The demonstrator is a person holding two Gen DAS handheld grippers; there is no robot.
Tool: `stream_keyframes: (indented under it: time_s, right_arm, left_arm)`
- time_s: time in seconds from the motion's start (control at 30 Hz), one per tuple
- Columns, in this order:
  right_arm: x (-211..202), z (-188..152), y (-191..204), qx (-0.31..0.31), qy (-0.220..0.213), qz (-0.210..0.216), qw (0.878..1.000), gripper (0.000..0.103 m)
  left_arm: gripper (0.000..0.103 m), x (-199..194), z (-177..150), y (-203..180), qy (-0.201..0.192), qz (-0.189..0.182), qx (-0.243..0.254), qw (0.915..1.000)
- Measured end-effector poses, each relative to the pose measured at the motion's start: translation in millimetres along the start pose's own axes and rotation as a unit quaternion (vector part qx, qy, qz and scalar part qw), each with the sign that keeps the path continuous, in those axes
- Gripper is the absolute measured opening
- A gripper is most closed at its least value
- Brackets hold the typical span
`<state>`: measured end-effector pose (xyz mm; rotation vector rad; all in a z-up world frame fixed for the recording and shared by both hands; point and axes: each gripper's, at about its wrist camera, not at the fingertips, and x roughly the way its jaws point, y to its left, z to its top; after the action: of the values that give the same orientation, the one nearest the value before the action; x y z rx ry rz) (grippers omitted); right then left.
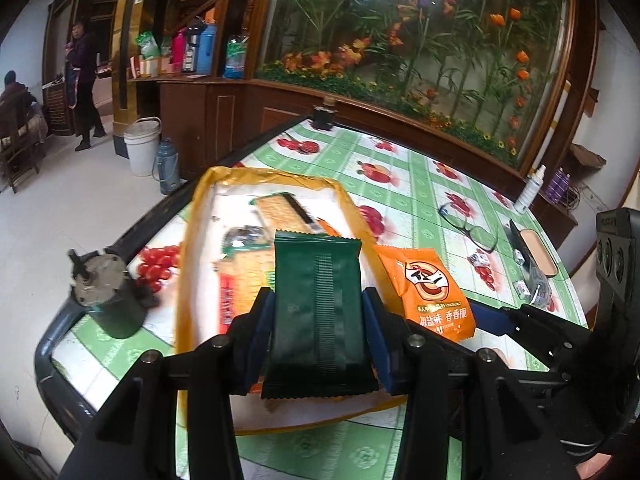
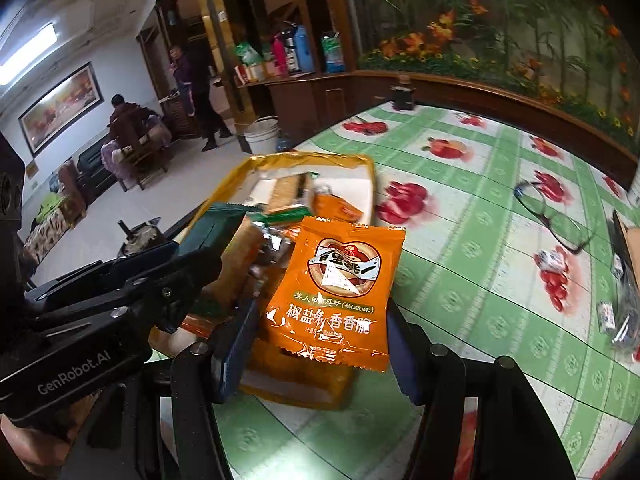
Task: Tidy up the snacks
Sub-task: 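Carry the green packet and orange packet over the tray with both grippers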
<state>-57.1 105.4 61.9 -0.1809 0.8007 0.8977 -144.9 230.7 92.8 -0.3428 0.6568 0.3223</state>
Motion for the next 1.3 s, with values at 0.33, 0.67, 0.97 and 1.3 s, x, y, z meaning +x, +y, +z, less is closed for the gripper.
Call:
stream_keyframes:
  time_s: [0.33, 0.67, 0.97, 1.3]
  right_arm:
    - [11.9, 7.0, 19.1, -0.009, 0.002, 0.012, 1.000, 0.066]
    - [19.6, 7.9, 24.8, -0.014, 0.006, 0.009, 1.000, 0.066]
    - [24.8, 9.1, 28.0, -0.015, -0.004, -0.004, 1.000, 0.066]
    - [51.9, 16.0, 21.0, 0.003, 0.017, -0.006, 1.000, 0.066]
  left_arm:
    - [0.044, -8.4, -1.0, 28.7, -0.006, 0.016, -0.023, 0.9996]
    - [0.044, 0.7, -2.3, 44.1, -0.001, 0.027, -0.036, 0.9990]
    - [0.044, 19.8, 12.7, 50.2, 0.000, 0.024, -0.031, 0.9992]
    - [0.043, 64.7, 28.4, 50.0, 0.034, 0.031, -0.015, 0.9989]
